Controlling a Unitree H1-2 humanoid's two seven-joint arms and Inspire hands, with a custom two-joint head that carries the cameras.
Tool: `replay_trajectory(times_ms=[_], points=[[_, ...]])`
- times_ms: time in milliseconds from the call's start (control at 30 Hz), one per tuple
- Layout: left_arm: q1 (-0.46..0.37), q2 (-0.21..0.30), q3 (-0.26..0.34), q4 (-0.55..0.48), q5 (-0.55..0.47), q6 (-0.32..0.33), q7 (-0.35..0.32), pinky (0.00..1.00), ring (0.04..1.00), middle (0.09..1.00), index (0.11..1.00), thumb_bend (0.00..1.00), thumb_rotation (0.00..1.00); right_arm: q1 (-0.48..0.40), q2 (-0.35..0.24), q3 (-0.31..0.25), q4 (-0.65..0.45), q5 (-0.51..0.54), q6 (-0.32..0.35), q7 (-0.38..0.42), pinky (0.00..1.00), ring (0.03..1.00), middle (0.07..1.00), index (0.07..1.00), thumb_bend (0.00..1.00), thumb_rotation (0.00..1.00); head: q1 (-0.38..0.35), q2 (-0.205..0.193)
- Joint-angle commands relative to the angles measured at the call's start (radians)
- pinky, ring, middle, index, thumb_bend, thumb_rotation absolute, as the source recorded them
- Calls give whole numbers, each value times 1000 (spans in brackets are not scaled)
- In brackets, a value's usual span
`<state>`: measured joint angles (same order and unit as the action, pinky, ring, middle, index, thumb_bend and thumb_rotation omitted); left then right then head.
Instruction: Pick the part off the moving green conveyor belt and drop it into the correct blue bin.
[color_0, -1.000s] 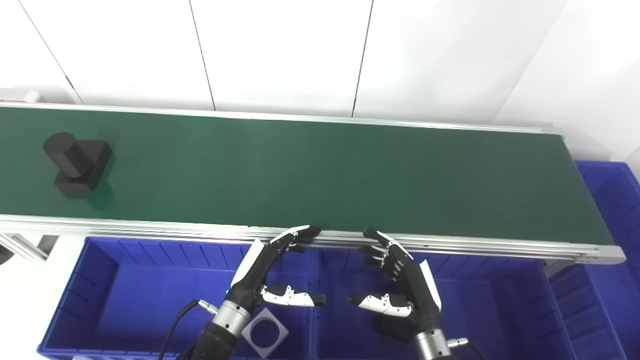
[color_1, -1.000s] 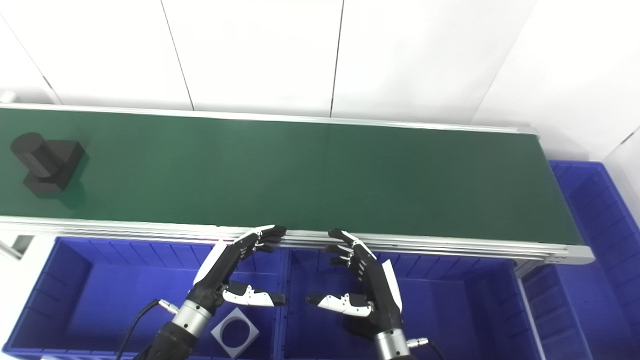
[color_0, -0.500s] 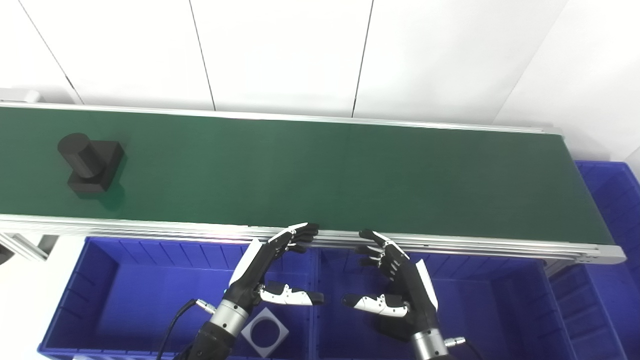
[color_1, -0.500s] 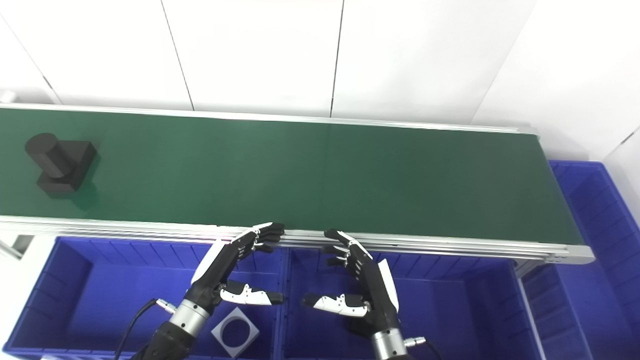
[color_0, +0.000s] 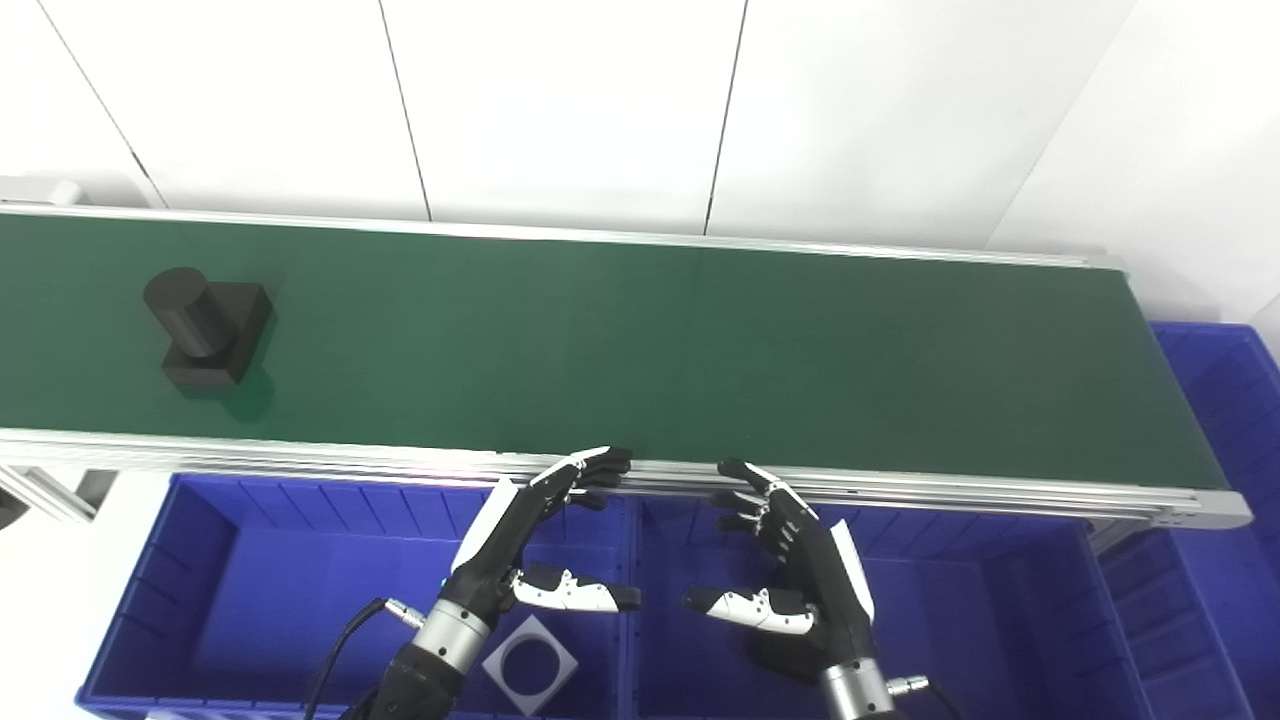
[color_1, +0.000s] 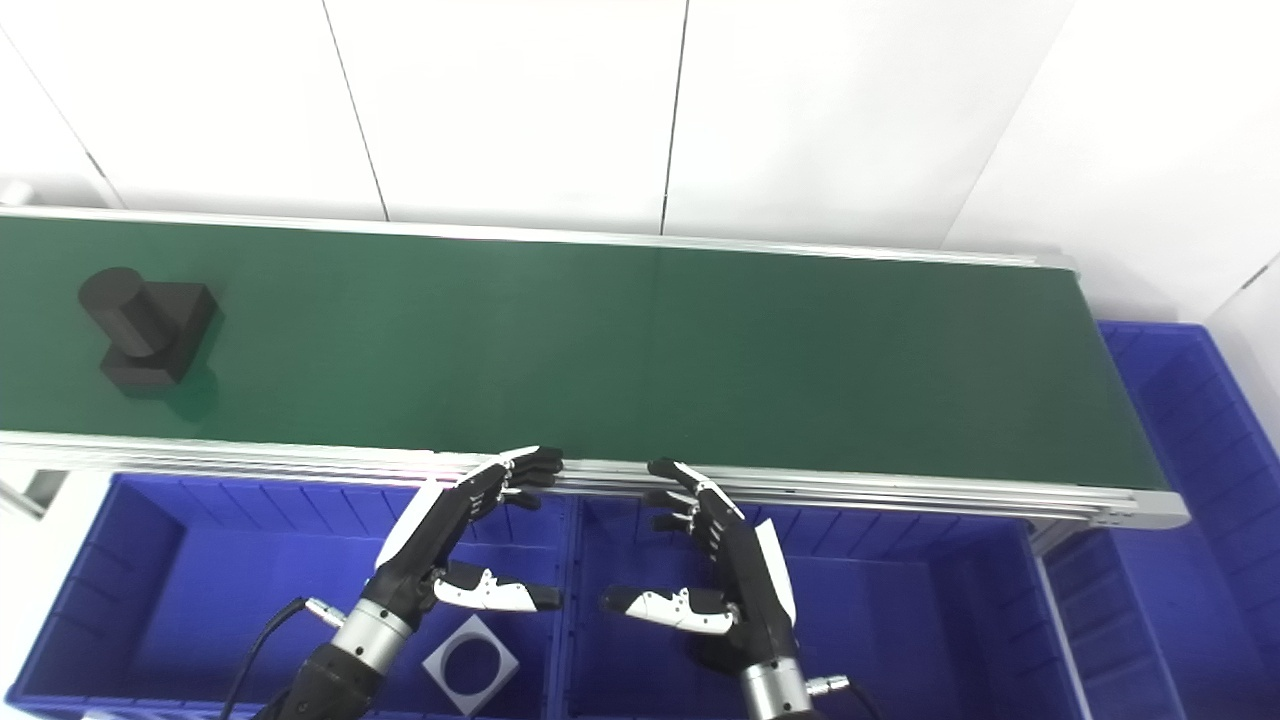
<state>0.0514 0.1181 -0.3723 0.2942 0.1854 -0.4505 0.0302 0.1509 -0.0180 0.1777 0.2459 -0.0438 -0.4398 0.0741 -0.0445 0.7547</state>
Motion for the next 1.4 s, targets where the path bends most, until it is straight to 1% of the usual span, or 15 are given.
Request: replay_trajectory(times_ms=[0, 200, 400, 567, 600, 700, 733, 800, 833, 867, 900, 933, 967, 1100, 1367], points=[[-13, -3, -3, -27, -8, -19, 17, 688, 781, 809, 807, 962, 351, -9, 7, -3, -25, 5, -30, 0, 664, 750, 872, 782, 869, 212, 2, 0], [-9, -4, -3, -32, -14, -19, 11, 691, 784, 810, 806, 965, 350, -14, 1, -3, -26, 19, -29, 14, 672, 758, 879, 787, 865, 221, 5, -4], [-6, -5, -6, -29, -25, -19, 9, 701, 786, 811, 799, 973, 341, -23, -9, -3, -40, 35, -22, 37, 696, 777, 897, 801, 904, 241, 23, -22], [-15, -14, -24, 11, -22, -19, 28, 715, 791, 816, 799, 977, 352, -36, -22, -4, -30, 41, -29, 51, 693, 777, 897, 808, 915, 247, 110, -77], [-16, -16, -28, 19, -21, -19, 31, 718, 792, 816, 798, 977, 354, -38, -24, -6, -28, 44, -29, 54, 692, 776, 897, 807, 915, 245, 110, -77], [-27, -23, -47, 50, -13, -19, 51, 731, 792, 816, 794, 974, 359, -43, -31, -11, -10, 63, -29, 72, 695, 780, 900, 804, 900, 222, 161, -113], [-30, -25, -54, 60, -11, -19, 60, 732, 791, 815, 793, 974, 360, -43, -33, -12, -3, 69, -29, 79, 698, 783, 901, 804, 896, 217, 164, -115], [-39, -29, -70, 81, -1, -19, 85, 736, 794, 816, 790, 978, 373, -44, -37, -18, 13, 75, -30, 89, 703, 790, 909, 811, 884, 212, 177, -141], [-42, -30, -76, 88, 3, -19, 95, 737, 796, 817, 790, 982, 384, -44, -38, -20, 18, 75, -30, 91, 700, 790, 909, 812, 882, 212, 177, -141], [-46, -31, -83, 98, 5, -19, 106, 739, 796, 818, 790, 981, 384, -45, -39, -24, 27, 76, -30, 93, 700, 789, 908, 812, 883, 212, 183, -157], [-49, -32, -90, 105, 5, -19, 114, 742, 796, 819, 792, 979, 384, -45, -39, -26, 32, 77, -30, 95, 698, 789, 907, 812, 884, 213, 183, -157], [-55, -32, -98, 115, 6, -19, 125, 744, 797, 820, 792, 979, 382, -47, -39, -31, 40, 79, -30, 98, 696, 786, 905, 810, 886, 214, 191, -177], [-59, -31, -106, 122, 10, -19, 136, 744, 797, 820, 793, 979, 382, -49, -38, -35, 46, 83, -30, 105, 694, 784, 904, 808, 885, 209, 191, -177], [-77, -32, -134, 157, 29, -19, 177, 737, 795, 821, 798, 976, 394, -60, -38, -52, 77, 89, -30, 121, 701, 785, 907, 802, 882, 180, 207, -216], [-98, -24, -169, 186, 18, -19, 208, 732, 800, 827, 799, 968, 364, -73, -34, -70, 104, 85, -30, 135, 692, 774, 906, 803, 889, 180, 201, -235]])
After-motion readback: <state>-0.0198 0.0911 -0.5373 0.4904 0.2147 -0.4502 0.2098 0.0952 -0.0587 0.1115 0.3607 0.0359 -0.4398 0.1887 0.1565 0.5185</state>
